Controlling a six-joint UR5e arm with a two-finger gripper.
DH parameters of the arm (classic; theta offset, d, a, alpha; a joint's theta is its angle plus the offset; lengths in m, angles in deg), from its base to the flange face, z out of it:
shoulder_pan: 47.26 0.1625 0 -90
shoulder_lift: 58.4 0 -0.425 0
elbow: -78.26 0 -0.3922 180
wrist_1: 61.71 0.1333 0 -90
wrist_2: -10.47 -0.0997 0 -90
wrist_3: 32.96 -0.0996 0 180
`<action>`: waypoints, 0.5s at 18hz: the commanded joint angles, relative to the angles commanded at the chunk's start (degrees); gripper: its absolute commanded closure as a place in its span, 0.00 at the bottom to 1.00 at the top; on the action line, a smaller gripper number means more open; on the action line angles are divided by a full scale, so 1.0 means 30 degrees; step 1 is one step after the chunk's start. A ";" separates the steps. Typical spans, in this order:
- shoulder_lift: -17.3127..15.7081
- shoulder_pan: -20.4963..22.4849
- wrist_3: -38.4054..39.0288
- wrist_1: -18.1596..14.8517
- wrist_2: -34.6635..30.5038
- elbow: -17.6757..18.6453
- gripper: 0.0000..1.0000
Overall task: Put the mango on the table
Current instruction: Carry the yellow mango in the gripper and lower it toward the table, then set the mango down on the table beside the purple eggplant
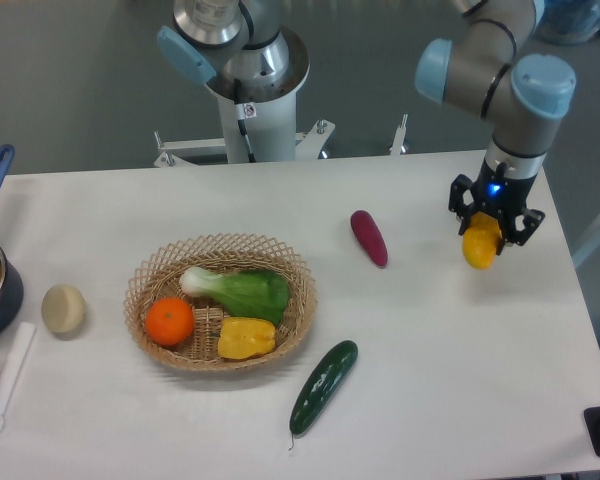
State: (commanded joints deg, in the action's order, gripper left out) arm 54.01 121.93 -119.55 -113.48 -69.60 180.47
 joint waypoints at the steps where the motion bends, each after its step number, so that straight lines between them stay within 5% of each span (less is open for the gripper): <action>1: 0.0145 -0.0029 0.0441 0.0029 0.0000 0.0087 0.38; 9: 0.0616 -0.0235 0.1266 0.0029 0.0059 0.0440 0.38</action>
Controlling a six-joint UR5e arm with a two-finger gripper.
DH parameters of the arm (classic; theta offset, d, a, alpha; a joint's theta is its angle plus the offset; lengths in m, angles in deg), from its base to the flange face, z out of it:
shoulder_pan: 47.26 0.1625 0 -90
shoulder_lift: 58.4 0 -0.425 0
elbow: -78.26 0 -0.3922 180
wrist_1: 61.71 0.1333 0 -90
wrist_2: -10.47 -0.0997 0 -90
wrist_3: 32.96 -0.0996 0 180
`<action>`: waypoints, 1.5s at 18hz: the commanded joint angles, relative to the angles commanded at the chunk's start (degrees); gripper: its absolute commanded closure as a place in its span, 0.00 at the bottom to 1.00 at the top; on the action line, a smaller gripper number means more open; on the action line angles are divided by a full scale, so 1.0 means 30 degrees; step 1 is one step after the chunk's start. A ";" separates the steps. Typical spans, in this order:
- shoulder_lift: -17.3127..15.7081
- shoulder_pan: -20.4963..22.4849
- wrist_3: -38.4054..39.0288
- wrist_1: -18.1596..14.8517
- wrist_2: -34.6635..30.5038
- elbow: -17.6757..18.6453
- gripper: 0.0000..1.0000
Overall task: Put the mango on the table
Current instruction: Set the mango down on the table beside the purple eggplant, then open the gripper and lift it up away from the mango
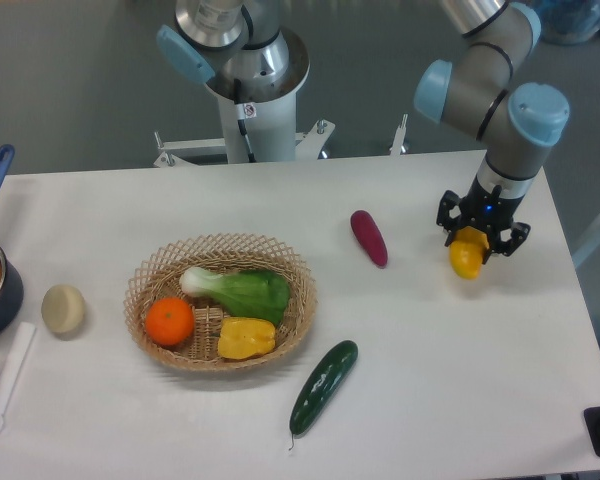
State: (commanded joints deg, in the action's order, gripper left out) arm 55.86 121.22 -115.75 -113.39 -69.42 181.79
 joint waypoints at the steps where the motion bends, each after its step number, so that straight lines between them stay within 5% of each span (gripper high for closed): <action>1: 0.0000 0.0000 0.0029 0.0000 0.0000 0.0000 0.38; 16: 0.0264 -0.0352 0.0059 0.0029 0.0059 0.0088 0.31; 20: 0.0293 -0.0352 0.0058 0.0029 0.0059 -0.0203 0.01; 27: -0.0087 -0.0380 0.0088 0.0029 0.0029 -0.0787 0.00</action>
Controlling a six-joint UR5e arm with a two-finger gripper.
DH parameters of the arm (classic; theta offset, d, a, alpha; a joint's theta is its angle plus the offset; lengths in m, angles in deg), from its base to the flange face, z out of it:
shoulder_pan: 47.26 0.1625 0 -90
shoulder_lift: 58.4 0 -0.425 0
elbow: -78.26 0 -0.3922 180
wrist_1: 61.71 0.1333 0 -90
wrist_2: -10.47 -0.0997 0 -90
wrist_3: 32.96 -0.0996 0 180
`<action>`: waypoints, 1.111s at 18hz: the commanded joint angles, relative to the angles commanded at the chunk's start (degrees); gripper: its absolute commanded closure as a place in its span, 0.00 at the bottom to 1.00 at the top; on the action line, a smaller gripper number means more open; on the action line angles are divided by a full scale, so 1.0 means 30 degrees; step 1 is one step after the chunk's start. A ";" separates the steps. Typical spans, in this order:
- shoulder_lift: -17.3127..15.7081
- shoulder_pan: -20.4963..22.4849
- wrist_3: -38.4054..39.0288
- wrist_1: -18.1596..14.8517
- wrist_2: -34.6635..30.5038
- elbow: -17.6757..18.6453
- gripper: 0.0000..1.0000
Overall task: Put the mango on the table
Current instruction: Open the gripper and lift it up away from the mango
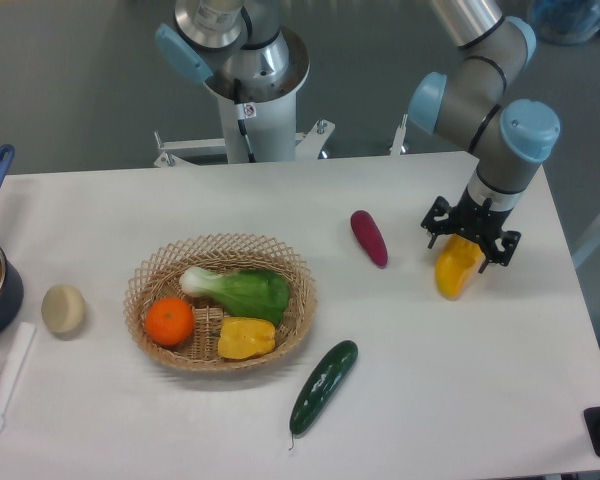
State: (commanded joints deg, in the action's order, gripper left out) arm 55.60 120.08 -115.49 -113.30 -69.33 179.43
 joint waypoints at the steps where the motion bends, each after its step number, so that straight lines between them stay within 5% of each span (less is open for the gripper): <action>1: -0.0204 -0.0030 0.0029 0.0000 0.0029 -0.0381 0.00; 11: -0.3133 0.0670 0.0004 -0.0233 -0.0117 -0.4191 0.00; 15: -0.3312 0.1784 -0.2776 -0.0439 -0.0088 -0.4428 0.00; 20: -0.3926 0.3248 -0.8247 -0.2516 -0.0146 -0.4544 0.00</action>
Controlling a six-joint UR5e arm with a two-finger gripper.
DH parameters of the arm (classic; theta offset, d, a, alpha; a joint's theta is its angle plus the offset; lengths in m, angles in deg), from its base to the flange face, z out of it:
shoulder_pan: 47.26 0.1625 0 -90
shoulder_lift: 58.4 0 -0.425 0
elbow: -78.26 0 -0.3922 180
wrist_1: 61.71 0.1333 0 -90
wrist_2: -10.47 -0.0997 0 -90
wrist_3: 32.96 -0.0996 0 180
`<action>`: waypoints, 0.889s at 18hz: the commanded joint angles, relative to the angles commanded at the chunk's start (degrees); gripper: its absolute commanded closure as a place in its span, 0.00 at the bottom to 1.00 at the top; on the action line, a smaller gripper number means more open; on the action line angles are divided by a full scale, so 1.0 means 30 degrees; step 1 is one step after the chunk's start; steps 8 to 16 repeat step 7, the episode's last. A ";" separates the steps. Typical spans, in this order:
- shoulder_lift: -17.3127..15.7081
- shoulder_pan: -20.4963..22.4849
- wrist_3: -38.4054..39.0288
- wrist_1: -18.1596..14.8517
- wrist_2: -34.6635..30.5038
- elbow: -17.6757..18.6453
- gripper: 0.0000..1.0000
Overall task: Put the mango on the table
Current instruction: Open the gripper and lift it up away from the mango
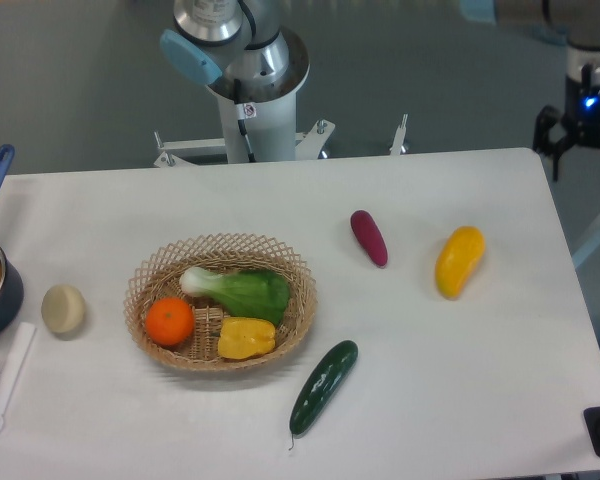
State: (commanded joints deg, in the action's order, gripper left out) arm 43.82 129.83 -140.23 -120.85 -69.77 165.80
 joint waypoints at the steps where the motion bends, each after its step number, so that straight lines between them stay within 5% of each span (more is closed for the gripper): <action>1: -0.0059 0.0410 -0.1291 -0.0177 -0.0087 0.0058 0.00; 5: -0.0468 0.1028 -0.3207 -0.0414 -0.0234 0.0467 0.00; 16: -0.0558 0.1146 -0.3325 -0.0355 -0.0264 0.0848 0.00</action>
